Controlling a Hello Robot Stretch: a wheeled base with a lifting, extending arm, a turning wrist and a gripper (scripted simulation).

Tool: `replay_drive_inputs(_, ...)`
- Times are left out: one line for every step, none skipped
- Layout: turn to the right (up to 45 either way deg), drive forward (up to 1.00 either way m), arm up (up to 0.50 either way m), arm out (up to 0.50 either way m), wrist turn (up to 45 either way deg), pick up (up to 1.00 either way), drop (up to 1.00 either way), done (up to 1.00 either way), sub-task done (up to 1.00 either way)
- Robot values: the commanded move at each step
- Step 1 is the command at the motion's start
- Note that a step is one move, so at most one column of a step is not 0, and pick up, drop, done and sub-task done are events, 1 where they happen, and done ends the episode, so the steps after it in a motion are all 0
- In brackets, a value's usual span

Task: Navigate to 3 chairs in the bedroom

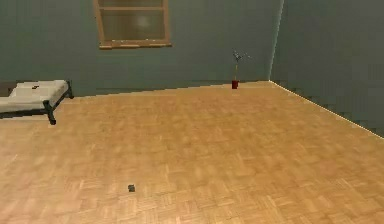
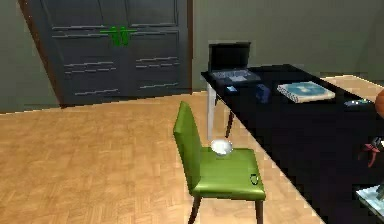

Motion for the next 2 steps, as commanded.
replay_drive_inputs(39.0,0.0,0.0,0.0,0.0,0.0,0.0,0.0,0.0)
replay_drive_inputs(0.0,0.5,0.0,0.0,0.0,0.0,0.0,0.0,0.0)
